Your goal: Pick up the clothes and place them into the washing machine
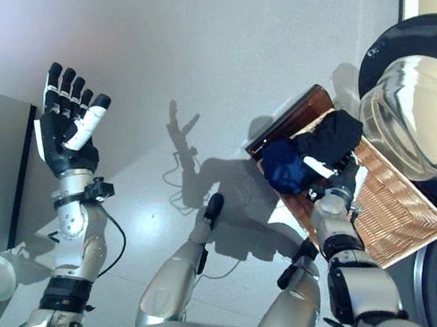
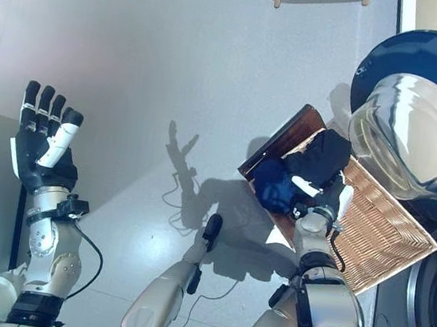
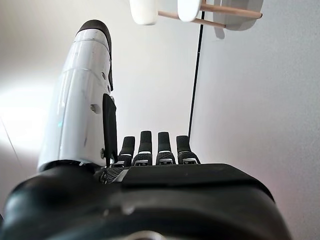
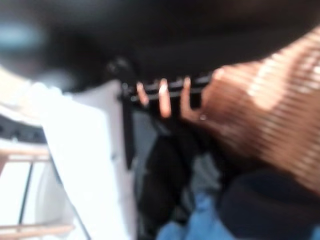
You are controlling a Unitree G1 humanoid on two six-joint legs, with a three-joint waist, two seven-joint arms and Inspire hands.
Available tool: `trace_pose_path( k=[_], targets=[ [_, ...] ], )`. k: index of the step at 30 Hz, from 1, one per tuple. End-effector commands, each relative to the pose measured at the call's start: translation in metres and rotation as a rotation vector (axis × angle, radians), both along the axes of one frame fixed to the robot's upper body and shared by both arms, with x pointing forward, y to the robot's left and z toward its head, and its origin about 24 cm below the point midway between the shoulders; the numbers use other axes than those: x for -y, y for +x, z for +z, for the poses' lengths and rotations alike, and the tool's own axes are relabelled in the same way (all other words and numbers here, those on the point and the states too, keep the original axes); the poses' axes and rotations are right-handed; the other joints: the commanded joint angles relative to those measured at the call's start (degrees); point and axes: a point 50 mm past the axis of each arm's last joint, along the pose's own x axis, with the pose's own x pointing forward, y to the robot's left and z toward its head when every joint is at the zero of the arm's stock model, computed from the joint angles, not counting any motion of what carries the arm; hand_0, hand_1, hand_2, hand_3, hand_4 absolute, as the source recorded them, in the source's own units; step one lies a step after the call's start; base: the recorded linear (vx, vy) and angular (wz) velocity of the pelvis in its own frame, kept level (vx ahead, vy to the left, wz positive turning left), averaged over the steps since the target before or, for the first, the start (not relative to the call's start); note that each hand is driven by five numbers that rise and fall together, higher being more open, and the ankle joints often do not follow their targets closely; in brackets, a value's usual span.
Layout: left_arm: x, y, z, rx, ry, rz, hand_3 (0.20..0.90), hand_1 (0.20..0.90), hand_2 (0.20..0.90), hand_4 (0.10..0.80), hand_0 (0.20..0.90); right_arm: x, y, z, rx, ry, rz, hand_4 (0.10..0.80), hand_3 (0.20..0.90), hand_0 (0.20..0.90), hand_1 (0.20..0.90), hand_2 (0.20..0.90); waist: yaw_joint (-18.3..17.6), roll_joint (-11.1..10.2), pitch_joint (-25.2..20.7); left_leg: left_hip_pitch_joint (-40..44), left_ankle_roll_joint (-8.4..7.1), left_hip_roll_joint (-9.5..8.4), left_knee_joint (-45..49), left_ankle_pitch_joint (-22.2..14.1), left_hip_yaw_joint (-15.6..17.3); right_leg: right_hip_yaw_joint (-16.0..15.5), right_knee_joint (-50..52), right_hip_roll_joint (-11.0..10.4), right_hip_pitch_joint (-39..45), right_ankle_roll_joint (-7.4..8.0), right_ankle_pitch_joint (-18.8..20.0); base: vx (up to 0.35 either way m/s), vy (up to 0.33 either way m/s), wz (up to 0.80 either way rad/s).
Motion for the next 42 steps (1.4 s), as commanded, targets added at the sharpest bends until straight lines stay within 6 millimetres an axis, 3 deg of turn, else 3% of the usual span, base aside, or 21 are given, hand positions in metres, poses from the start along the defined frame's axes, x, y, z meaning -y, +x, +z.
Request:
trace_pose_path(
  k=[1,17,23,31,42],
  targets=[
    [-0.018,-0.01,0.047,0.218,0.117,0.057,0.9,0.9,0.9,0.8,0.9,-0.016,0.016,0.019,0.064,-0.096,0.083,0.3,0.2,0.2,0.2,0.2,0.5,-2.8,-3.0,0.5,-4.21,-1.78,-2.7,-3.7,1.9,2.1,-5.2,-0.5,3.7,0.69,1.6,0.0,0.0,0.0],
    [-0.022,-0.012,0.044,0.206,0.112,0.075,0.9,0.9,0.9,0.8,0.9,-0.007,0.005,0.009,0.046,-0.091,0.052,0.3,0.2,0.2,0.2,0.2,-0.5,-3.3,-3.3,0.8,-4.03,-1.31,-2.7,-3.8,2.7,3.0,-4.8,-0.3,2.9,0.77,1.5,0.003,-0.005,-0.02],
    [-0.026,-0.012,0.039,0.191,0.1,0.101,0.9,0.9,0.9,0.8,0.9,-0.007,-0.01,0.012,0.271,0.123,0.051,0.3,0.2,0.2,0.2,0.2,-2.4,-3.7,-3.1,2.0,-3.84,-0.92,-2.7,-4.3,3.6,4.1,-4.0,-0.1,2.7,0.85,1.3,0.009,-0.008,-0.09],
    [-0.028,-0.011,0.028,0.15,0.079,0.105,0.9,0.9,0.9,0.8,0.9,0.012,-0.031,0.028,0.407,0.071,0.066,0.3,0.2,0.2,0.2,0.2,-4.6,-3.9,-2.9,3.9,-3.93,-0.01,-2.7,-4.8,5.2,5.5,-3.9,0.3,3.1,1.04,1.3,0.012,-0.014,-0.14],
    [-0.026,-0.014,0.026,0.152,0.081,0.106,0.9,0.9,0.9,0.8,0.9,0.023,-0.048,0.048,0.54,0.034,0.082,0.3,0.2,0.2,0.2,0.2,-6.5,-2.9,-3.0,5.2,-3.9,0.61,-2.7,-5.1,6.8,7.3,-3.7,0.7,2.3,1.04,0.8,0.008,-0.004,-0.14]
  ],
)
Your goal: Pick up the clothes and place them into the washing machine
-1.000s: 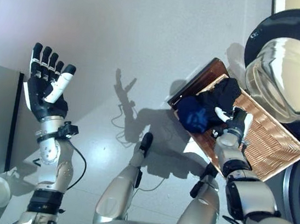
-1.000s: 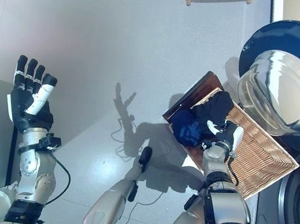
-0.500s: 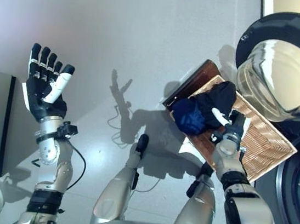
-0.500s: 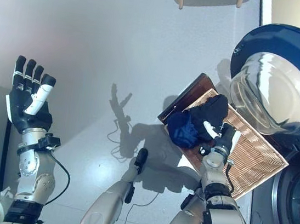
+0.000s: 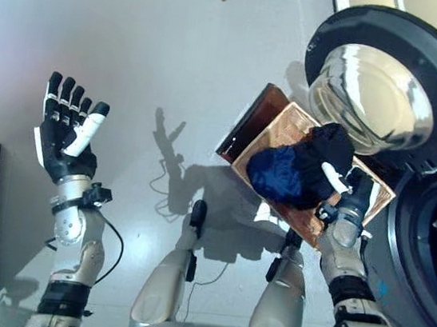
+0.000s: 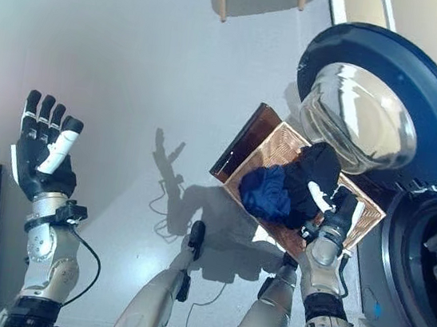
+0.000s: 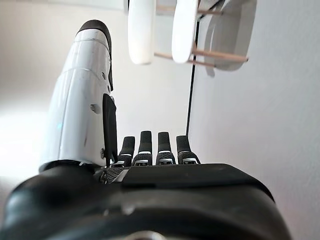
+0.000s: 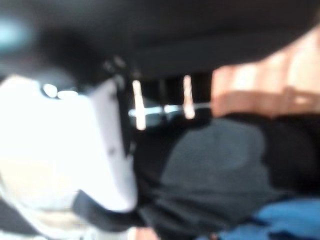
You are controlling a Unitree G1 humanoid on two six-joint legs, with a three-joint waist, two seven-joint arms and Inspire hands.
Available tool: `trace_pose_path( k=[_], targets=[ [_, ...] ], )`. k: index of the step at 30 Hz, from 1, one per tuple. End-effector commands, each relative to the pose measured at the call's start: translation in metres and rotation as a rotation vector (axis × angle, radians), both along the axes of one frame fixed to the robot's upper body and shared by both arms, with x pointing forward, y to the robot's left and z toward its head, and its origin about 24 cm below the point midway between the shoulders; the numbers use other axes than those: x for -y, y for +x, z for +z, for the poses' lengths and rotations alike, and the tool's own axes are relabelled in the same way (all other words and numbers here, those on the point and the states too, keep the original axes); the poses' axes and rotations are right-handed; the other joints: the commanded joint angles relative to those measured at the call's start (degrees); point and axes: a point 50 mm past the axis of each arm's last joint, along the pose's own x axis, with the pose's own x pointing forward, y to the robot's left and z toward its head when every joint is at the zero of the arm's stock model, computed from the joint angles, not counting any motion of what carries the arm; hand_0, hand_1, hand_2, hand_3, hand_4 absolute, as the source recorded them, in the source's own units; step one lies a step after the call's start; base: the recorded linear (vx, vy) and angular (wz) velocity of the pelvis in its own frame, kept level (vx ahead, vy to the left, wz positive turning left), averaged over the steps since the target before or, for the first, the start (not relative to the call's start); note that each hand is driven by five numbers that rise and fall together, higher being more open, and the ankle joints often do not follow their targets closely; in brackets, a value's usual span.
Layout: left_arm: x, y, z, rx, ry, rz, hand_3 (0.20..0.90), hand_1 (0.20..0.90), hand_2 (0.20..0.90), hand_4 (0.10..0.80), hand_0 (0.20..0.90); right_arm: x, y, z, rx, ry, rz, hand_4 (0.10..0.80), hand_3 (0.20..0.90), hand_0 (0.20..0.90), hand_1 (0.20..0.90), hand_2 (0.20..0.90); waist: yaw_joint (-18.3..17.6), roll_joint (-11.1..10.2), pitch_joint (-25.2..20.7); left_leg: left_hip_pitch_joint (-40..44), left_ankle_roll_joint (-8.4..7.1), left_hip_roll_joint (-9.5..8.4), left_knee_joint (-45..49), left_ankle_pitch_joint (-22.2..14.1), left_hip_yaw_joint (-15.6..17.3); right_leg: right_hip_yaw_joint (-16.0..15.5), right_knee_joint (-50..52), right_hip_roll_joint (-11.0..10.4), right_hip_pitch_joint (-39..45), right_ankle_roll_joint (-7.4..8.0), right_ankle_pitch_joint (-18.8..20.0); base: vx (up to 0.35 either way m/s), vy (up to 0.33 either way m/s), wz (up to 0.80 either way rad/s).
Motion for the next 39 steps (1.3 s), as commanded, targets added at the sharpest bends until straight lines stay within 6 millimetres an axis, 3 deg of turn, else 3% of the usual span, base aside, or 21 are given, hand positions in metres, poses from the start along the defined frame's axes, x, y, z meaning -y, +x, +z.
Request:
trace_pose_path(
  k=[1,16,26,35,39],
  targets=[
    [-0.022,-0.009,0.036,0.191,0.08,0.103,0.9,0.9,0.9,0.8,0.9,0.008,0.004,0.062,0.328,-0.127,0.037,0.3,0.2,0.2,0.2,0.2,0.1,-0.4,-2.5,2.3,-4.61,-0.28,-1.8,-4.6,1.2,2.4,-0.6,-0.7,2.1,0.98,-1.5,0.015,0.0,-0.16],
    [-0.026,-0.017,0.03,0.176,0.07,0.142,0.9,0.9,0.9,0.8,0.9,0.032,-0.037,0.088,0.519,-0.169,-0.087,0.3,0.2,0.2,0.2,0.2,-2.8,0.4,-2.8,3.7,-4.34,0.41,-1.8,-5.4,3.4,4.8,0.1,-0.2,0.7,1.08,-1.4,0.014,0.001,-0.12],
    [-0.03,-0.02,0.028,0.171,0.067,0.164,0.9,0.9,0.9,0.8,0.9,0.037,-0.046,0.11,0.623,-0.222,-0.13,0.3,0.2,0.2,0.2,0.2,-3.5,0.7,-2.6,3.9,-4.16,0.6,-1.8,-5.7,4.4,6.4,0.3,0.2,-0.4,0.98,-1.2,-0.003,0.001,-0.08],
    [-0.028,-0.022,0.028,0.178,0.064,0.155,0.9,0.9,0.9,0.8,0.9,0.04,-0.053,0.112,0.665,-0.197,-0.172,0.3,0.2,0.2,0.2,0.2,-4.3,1.5,-2.0,4.0,-4.04,0.61,-1.8,-5.8,5.2,7.5,0.6,0.4,-1.4,0.96,-1.0,-0.007,0.009,-0.08],
    [-0.029,-0.023,0.026,0.172,0.059,0.158,0.9,0.9,0.9,0.8,0.9,0.049,-0.055,0.103,0.661,-0.141,-0.261,0.3,0.2,0.2,0.2,0.2,-4.6,2.0,-2.1,4.0,-4.0,0.61,-1.8,-5.9,5.4,8.0,0.8,0.5,-2.0,0.89,-1.1,-0.002,0.01,-0.06]
  ],
)
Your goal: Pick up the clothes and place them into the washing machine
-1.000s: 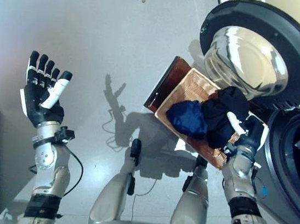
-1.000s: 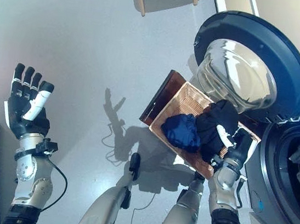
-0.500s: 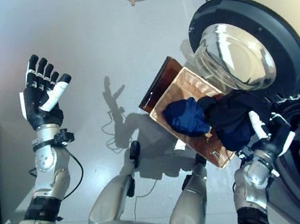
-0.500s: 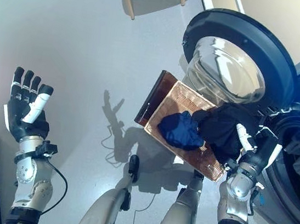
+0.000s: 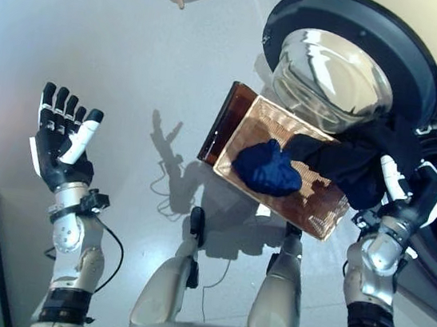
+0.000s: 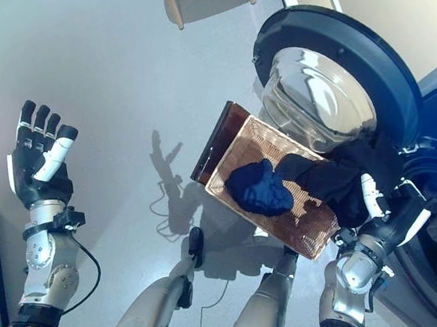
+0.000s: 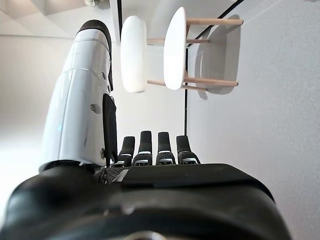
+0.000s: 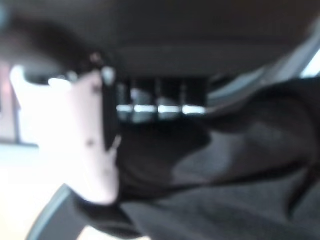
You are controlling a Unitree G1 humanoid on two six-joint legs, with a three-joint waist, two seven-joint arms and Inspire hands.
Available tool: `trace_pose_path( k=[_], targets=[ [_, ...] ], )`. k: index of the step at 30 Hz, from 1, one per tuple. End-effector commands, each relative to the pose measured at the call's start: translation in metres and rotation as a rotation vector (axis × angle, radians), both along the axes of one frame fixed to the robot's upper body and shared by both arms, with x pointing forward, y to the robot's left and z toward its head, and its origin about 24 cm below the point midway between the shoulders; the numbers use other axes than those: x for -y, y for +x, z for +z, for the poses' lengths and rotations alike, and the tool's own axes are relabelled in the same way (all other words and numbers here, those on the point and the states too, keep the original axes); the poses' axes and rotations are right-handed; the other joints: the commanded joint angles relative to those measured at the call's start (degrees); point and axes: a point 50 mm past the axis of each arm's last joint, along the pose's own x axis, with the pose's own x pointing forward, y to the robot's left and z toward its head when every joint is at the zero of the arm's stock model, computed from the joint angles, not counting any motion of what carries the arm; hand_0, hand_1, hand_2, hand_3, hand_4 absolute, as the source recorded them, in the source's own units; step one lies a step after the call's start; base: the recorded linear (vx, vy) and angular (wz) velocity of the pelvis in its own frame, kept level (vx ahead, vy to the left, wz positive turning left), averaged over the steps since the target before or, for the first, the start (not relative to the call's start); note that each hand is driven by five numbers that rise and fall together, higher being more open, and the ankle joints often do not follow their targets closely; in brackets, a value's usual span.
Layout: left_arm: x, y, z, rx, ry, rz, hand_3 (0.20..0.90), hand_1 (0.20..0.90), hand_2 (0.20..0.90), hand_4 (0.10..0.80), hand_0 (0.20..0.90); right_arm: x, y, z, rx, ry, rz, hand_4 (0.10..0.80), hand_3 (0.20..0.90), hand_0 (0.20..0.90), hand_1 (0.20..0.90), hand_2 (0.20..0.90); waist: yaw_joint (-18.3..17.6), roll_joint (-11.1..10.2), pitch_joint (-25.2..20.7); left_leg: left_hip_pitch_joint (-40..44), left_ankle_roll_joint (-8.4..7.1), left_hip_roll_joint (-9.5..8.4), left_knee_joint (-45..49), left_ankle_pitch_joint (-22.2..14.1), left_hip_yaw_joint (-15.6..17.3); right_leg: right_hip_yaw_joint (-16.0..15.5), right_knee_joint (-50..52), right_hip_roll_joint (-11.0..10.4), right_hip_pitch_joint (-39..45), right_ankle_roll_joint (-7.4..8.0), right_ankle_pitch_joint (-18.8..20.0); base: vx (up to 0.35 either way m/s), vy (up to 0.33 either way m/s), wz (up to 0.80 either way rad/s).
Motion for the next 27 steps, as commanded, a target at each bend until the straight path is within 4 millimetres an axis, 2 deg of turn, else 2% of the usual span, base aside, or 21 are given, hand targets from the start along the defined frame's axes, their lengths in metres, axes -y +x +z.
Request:
trace_pose_path(
  k=[1,5,9,14,16,17,19,20,22,24,26,27],
  targets=[
    [-0.026,-0.014,0.036,0.196,0.096,0.117,0.9,0.9,0.9,0.8,0.9,0.019,-0.016,0.051,0.306,-0.092,-0.121,0.3,0.2,0.2,0.2,0.2,-0.4,0.8,-2.7,0.8,-4.91,0.73,-0.5,-3.9,-1.6,1.7,5.6,-0.5,-1.7,0.14,-3.5,-0.008,0.016,-0.09],
    [-0.025,-0.013,0.036,0.198,0.096,0.118,0.9,0.9,0.9,0.8,0.9,0.02,-0.012,0.044,0.279,-0.062,-0.134,0.3,0.2,0.2,0.2,0.2,-0.5,1.2,-2.3,0.6,-4.93,0.64,-0.5,-3.9,-1.1,2.3,5.5,-0.5,-2.4,0.17,-3.2,-0.022,0.012,-0.08],
    [-0.02,-0.011,0.033,0.191,0.073,0.094,0.9,0.9,0.9,0.8,0.9,0.029,-0.011,0.025,0.307,0.13,-0.21,0.3,0.2,0.2,0.2,0.2,-0.5,2.5,-1.2,0.5,-5.02,0.54,-0.5,-4.1,-0.7,2.8,6.0,-0.7,-3.0,0.18,-3.8,-0.016,0.017,-0.05],
    [-0.016,-0.009,0.03,0.181,0.06,0.06,0.9,0.9,0.9,0.8,0.9,0.05,-0.005,0.028,0.35,0.216,-0.299,0.3,0.2,0.2,0.2,0.2,-0.2,4.0,-0.9,0.1,-5.16,0.34,-0.5,-3.7,-0.4,3.4,6.1,-0.9,-3.7,0.08,-3.5,-0.004,0.022,-0.04],
    [-0.014,-0.009,0.029,0.178,0.065,0.037,0.9,0.9,0.9,0.8,0.9,0.06,0.0,0.037,0.368,0.23,-0.332,0.3,0.2,0.2,0.2,0.2,0.2,4.5,-1.1,0.1,-5.23,0.28,-0.5,-3.7,-0.3,3.6,6.0,-0.9,-3.7,0.05,-3.5,0.0,0.008,-0.05],
    [-0.012,-0.007,0.029,0.174,0.068,0.014,0.9,0.9,0.9,0.8,0.9,0.075,0.005,0.052,0.406,0.247,-0.371,0.3,0.2,0.2,0.2,0.2,0.7,5.0,-1.3,0.1,-5.34,0.33,-0.5,-3.7,-0.1,3.7,6.0,-0.9,-3.9,0.04,-3.5,0.019,0.002,-0.06],
    [-0.009,-0.005,0.03,0.178,0.073,-0.015,0.9,0.9,0.9,0.8,0.9,0.089,0.008,0.069,0.456,0.266,-0.394,0.3,0.2,0.2,0.2,0.2,1.1,5.4,-1.6,0.2,-5.45,0.38,-0.5,-4.1,0.1,3.9,6.3,-0.9,-4.1,0.08,-4.1,0.021,-0.005,-0.02],
    [-0.008,-0.005,0.031,0.18,0.071,-0.016,0.9,0.9,0.9,0.8,0.9,0.09,0.008,0.07,0.459,0.266,-0.393,0.3,0.2,0.2,0.2,0.2,1.2,5.5,-1.5,0.0,-5.46,0.39,-0.5,-3.7,0.1,4.0,6.2,-0.9,-4.3,0.01,-3.6,0.0,0.0,0.0],
    [-0.006,-0.004,0.032,0.183,0.08,-0.044,0.9,0.9,0.9,0.8,0.9,0.105,0.01,0.087,0.493,0.284,-0.425,0.3,0.2,0.2,0.2,0.2,1.7,5.9,-1.9,0.0,-5.66,0.45,-0.5,-3.7,0.2,4.1,6.3,-0.9,-4.5,-0.04,-3.8,0.0,0.0,0.0],
    [-0.002,-0.003,0.033,0.177,0.084,-0.085,0.9,0.9,0.9,0.8,0.9,0.125,0.008,0.113,0.551,0.305,-0.458,0.3,0.2,0.2,0.2,0.2,2.3,6.1,-2.6,0.1,-5.95,0.68,-0.5,-3.9,0.3,4.1,7.0,-0.7,-4.7,-0.18,-4.7,0.031,-0.041,0.0],
    [-0.002,-0.002,0.034,0.178,0.085,-0.099,0.9,0.9,0.9,0.8,0.9,0.134,0.008,0.13,0.567,0.293,-0.456,0.3,0.2,0.2,0.2,0.2,2.6,6.3,-2.6,-0.3,-6.18,0.88,-0.5,-3.3,0.3,4.4,7.1,-0.5,-5.3,-0.42,-4.3,0.003,-0.016,-0.01],
    [-0.002,-0.002,0.034,0.18,0.08,-0.1,0.9,0.9,0.9,0.8,0.9,0.135,0.008,0.133,0.569,0.291,-0.454,0.3,0.2,0.2,0.2,0.2,2.7,6.4,-2.6,-0.4,-6.21,0.91,-0.5,-3.3,0.4,4.5,7.2,-0.4,-5.6,-0.45,-4.3,-0.002,-0.046,-0.05]
  ],
)
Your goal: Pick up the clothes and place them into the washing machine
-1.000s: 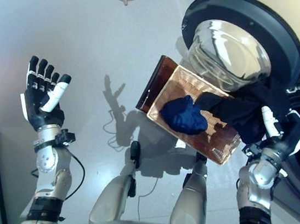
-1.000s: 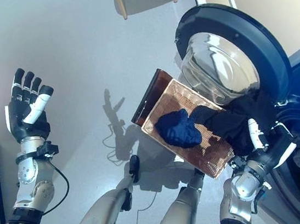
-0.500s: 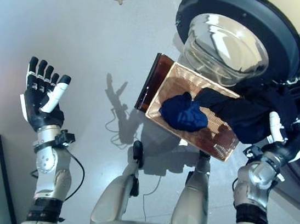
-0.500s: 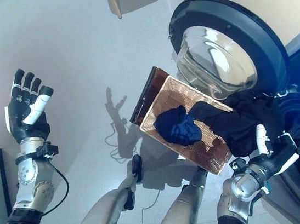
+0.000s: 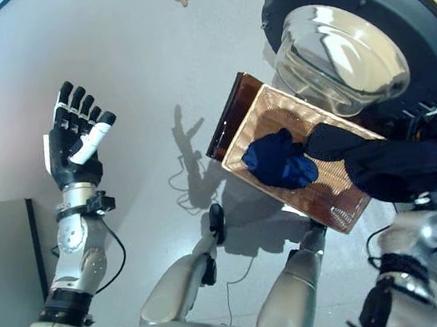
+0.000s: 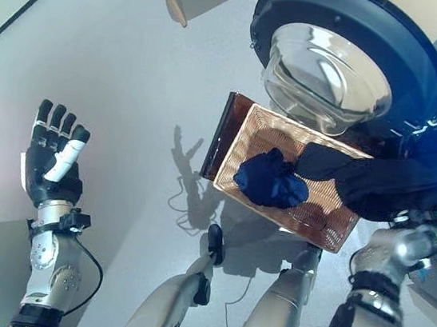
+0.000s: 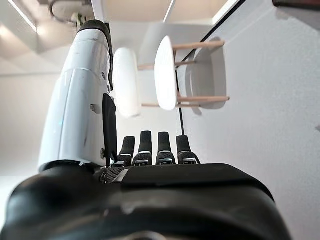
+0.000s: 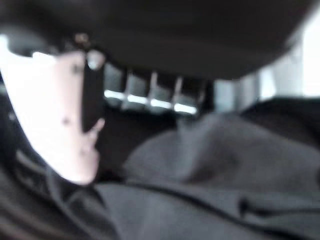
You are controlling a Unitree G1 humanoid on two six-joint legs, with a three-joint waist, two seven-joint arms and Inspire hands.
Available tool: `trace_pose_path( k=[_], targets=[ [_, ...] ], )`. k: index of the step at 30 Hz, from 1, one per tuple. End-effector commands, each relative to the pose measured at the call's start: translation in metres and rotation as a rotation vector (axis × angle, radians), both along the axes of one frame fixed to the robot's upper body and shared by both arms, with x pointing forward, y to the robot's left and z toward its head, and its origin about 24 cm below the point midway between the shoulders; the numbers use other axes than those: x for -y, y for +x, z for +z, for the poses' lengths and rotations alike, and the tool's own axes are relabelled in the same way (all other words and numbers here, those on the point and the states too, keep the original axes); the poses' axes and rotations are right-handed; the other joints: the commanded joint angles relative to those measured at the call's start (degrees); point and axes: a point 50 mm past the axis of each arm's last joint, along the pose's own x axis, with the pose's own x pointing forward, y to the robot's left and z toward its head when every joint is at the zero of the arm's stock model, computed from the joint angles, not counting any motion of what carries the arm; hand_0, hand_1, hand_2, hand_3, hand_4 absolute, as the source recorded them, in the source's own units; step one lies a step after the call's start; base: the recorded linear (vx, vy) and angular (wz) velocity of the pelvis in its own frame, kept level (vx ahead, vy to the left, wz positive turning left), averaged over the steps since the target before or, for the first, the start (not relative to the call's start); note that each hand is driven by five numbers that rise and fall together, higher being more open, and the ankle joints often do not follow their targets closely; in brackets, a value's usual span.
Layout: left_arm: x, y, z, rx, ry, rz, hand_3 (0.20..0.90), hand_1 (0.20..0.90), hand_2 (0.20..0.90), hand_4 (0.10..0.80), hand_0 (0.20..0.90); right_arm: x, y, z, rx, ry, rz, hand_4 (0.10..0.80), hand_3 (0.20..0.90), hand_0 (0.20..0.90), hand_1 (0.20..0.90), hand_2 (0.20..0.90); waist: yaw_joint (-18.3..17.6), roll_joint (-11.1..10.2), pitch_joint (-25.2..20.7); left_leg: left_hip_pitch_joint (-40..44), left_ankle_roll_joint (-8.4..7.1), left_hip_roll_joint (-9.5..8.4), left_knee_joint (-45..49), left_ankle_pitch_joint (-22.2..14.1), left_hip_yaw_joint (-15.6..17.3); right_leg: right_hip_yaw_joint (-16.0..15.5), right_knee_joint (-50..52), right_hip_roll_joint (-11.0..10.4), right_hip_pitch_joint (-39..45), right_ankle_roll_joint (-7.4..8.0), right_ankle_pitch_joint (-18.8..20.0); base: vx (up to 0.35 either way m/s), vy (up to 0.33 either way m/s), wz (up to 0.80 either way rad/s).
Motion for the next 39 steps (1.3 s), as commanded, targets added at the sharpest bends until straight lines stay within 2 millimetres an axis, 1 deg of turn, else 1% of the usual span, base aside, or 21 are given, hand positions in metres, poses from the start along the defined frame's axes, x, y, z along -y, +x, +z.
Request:
trace_pose_path(
  k=[1,2,3,4,5,7,9,12,15,17,18,22,23,25,29,30,31,32,33,34,39],
  targets=[
    [-0.015,-0.007,0.035,0.186,0.045,0.03,0.9,0.9,0.9,0.8,0.9,0.033,-0.02,0.095,0.202,-0.26,-0.097,0.3,0.2,0.2,0.2,0.2,0.9,0.4,-4.1,-0.8,-6.86,2.18,-0.5,-2.9,-2.2,1.0,7.6,0.2,-3.9,-0.9,-5.7,-0.004,-0.038,-0.03],
    [-0.015,-0.006,0.036,0.188,0.042,0.03,0.9,0.9,0.9,0.8,0.9,0.034,-0.02,0.097,0.203,-0.262,-0.096,0.3,0.2,0.2,0.2,0.2,1.0,0.5,-4.1,-0.9,-6.89,2.21,-0.5,-2.8,-2.1,1.1,7.6,0.3,-4.0,-0.95,-5.6,-0.015,-0.083,-0.01],
    [-0.014,-0.006,0.038,0.198,0.042,0.021,0.9,0.9,0.9,0.8,0.9,0.039,-0.023,0.114,0.232,-0.28,-0.111,0.3,0.2,0.2,0.2,0.2,1.2,0.5,-4.0,-1.2,-7.1,2.49,-0.5,-2.7,-2.1,1.0,8.1,0.6,-4.5,-1.18,-6.1,-0.002,-0.066,0.0],
    [-0.013,-0.006,0.039,0.203,0.039,0.014,0.9,0.9,0.9,0.8,0.9,0.04,-0.024,0.123,0.248,-0.289,-0.119,0.3,0.2,0.2,0.2,0.2,1.4,0.7,-4.0,-1.3,-7.2,2.67,-0.5,-3.0,-2.1,1.1,8.6,0.8,-4.8,-1.27,-6.8,-0.028,-0.067,0.0],
    [-0.013,-0.006,0.04,0.205,0.036,0.015,0.9,0.9,0.9,0.8,0.9,0.04,-0.024,0.125,0.251,-0.291,-0.118,0.3,0.2,0.2,0.2,0.2,1.3,0.8,-3.9,-1.7,-7.24,2.73,-0.5,-2.5,-2.1,1.2,8.6,0.9,-5.2,-1.4,-6.2,0.006,-0.035,-0.01],
    [-0.012,-0.006,0.042,0.21,0.04,0.003,0.9,0.9,0.9,0.8,0.9,0.048,-0.033,0.144,0.253,-0.311,-0.166,0.3,0.2,0.2,0.2,0.2,1.4,0.9,-3.6,-2.1,-7.51,3.07,-0.5,-2.3,-2.0,1.4,9.5,1.3,-6.0,-1.69,-6.8,-0.031,-0.058,0.01],
    [-0.013,-0.007,0.044,0.215,0.049,0.007,0.9,0.9,0.9,0.8,0.9,0.053,-0.04,0.154,0.232,-0.321,-0.206,0.3,0.2,0.2,0.2,0.2,1.5,1.2,-3.6,-2.6,-7.62,3.29,-0.5,-2.1,-1.9,1.5,9.9,1.5,-7.0,-1.88,-6.8,-0.03,-0.047,0.01],
    [-0.014,-0.007,0.045,0.218,0.053,0.015,0.9,0.9,0.9,0.8,0.9,0.059,-0.048,0.163,0.221,-0.319,-0.246,0.3,0.2,0.2,0.2,0.2,1.6,1.5,-3.4,-3.0,-7.7,3.31,-0.5,-2.0,-1.8,1.9,10.8,1.7,-8.3,-2.02,-7.2,-0.005,-0.003,-0.02],
    [-0.015,-0.008,0.048,0.23,0.054,0.028,0.9,0.9,0.9,0.8,0.9,0.068,-0.059,0.163,0.21,-0.294,-0.303,0.3,0.2,0.2,0.2,0.2,1.3,2.3,-3.0,-3.8,-7.64,3.1,-0.5,-2.0,-1.7,3.0,11.8,2.0,-10.1,-2.17,-7.3,-0.004,0.01,-0.06],
    [-0.015,-0.008,0.047,0.227,0.052,0.028,0.9,0.9,0.9,0.8,0.9,0.069,-0.063,0.163,0.211,-0.286,-0.316,0.3,0.2,0.2,0.2,0.2,1.2,2.5,-3.0,-3.9,-7.59,2.97,-0.5,-2.0,-1.5,3.3,12.2,2.1,-10.7,-2.14,-7.4,0.008,0.031,-0.09],
    [-0.014,-0.008,0.047,0.226,0.059,0.021,0.9,0.9,0.9,0.8,0.9,0.075,-0.071,0.165,0.219,-0.265,-0.347,0.3,0.2,0.2,0.2,0.2,1.2,2.6,-3.2,-3.9,-7.59,2.92,-0.5,-2.2,-1.3,3.6,12.5,2.1,-11.3,-2.12,-7.4,0.015,0.039,-0.12],
    [-0.016,-0.009,0.049,0.231,0.067,0.019,0.9,0.9,0.9,0.8,0.9,0.082,-0.082,0.17,0.203,-0.261,-0.379,0.3,0.2,0.2,0.2,0.2,1.3,3.0,-3.7,-3.8,-7.53,2.71,-0.5,-2.5,-0.7,4.6,12.7,2.1,-12.2,-1.87,-7.3,0.021,0.037,-0.12],
    [-0.015,-0.009,0.049,0.231,0.066,0.018,0.9,0.9,0.9,0.8,0.9,0.082,-0.082,0.171,0.203,-0.262,-0.379,0.3,0.2,0.2,0.2,0.2,1.3,3.0,-3.7,-3.8,-7.51,2.68,-0.5,-2.5,-0.7,4.6,12.7,2.1,-12.2,-1.86,-7.3,0.016,0.036,-0.08],
    [-0.017,-0.009,0.05,0.239,0.068,0.025,0.9,0.9,0.9,0.8,0.9,0.086,-0.092,0.176,0.201,-0.274,-0.408,0.3,0.2,0.2,0.2,0.2,0.8,3.1,-4.0,-3.8,-7.5,2.52,-0.5,-2.6,-0.4,4.9,12.7,2.0,-12.4,-1.76,-7.4,0.022,0.036,-0.07],
    [-0.017,-0.01,0.05,0.237,0.069,0.028,0.9,0.9,0.9,0.8,0.9,0.087,-0.098,0.182,0.214,-0.292,-0.421,0.3,0.2,0.2,0.2,0.2,0.7,3.3,-4.3,-3.8,-7.48,2.36,-0.5,-2.7,-0.4,4.9,12.5,1.9,-12.2,-1.71,-7.4,0.004,0.015,0.0],
    [-0.019,-0.01,0.049,0.232,0.071,0.032,0.9,0.9,0.9,0.8,0.9,0.087,-0.102,0.19,0.237,-0.311,-0.434,0.3,0.2,0.2,0.2,0.2,0.5,3.4,-4.6,-3.7,-7.5,2.16,-0.5,-2.6,-0.6,5.3,12.7,1.9,-12.3,-1.68,-7.2,-0.004,0.017,0.06],
    [-0.019,-0.01,0.049,0.233,0.07,0.032,0.9,0.9,0.9,0.8,0.9,0.087,-0.103,0.191,0.238,-0.312,-0.434,0.3,0.2,0.2,0.2,0.2,0.5,3.5,-4.5,-3.7,-7.49,2.12,-0.5,-2.5,-0.6,5.4,12.7,1.9,-12.3,-1.66,-7.2,0.023,0.013,0.16],
    [-0.02,-0.009,0.047,0.227,0.062,0.038,0.9,0.9,0.9,0.8,0.9,0.087,-0.107,0.197,0.244,-0.343,-0.441,0.3,0.2,0.2,0.2,0.2,0.0,3.6,-4.6,-3.1,-7.57,1.72,-0.5,-2.9,-0.9,5.5,13.3,1.6,-11.5,-1.78,-8.6,0.025,-0.012,0.17],
    [-0.024,-0.009,0.045,0.216,0.068,0.056,0.9,0.9,0.9,0.8,0.9,0.086,-0.111,0.203,0.251,-0.365,-0.45,0.3,0.2,0.2,0.2,0.2,-0.2,3.6,-4.5,-3.0,-7.74,1.64,-0.5,-2.7,-1.1,5.6,13.7,1.5,-11.4,-1.92,-8.8,-0.001,-0.015,0.17],
    [-0.024,-0.009,0.045,0.217,0.068,0.056,0.9,0.9,0.9,0.8,0.9,0.086,-0.111,0.203,0.252,-0.365,-0.45,0.3,0.2,0.2,0.2,0.2,-0.3,3.6,-4.4,-3.2,-7.77,1.66,-0.5,-2.3,-1.2,5.7,13.7,1.6,-11.5,-2.01,-8.3,-0.026,-0.023,0.06],
    [-0.03,-0.011,0.046,0.217,0.082,0.077,0.9,0.9,0.9,0.8,0.9,0.077,-0.119,0.238,0.283,-0.463,-0.475,0.3,0.2,0.2,0.2,0.2,0.1,3.5,-4.1,-3.0,-8.61,2.74,-0.5,-2.2,-0.5,5.9,15.8,2.2,-12.0,-2.83,-10.4,-0.005,-0.063,-0.08]
  ],
)
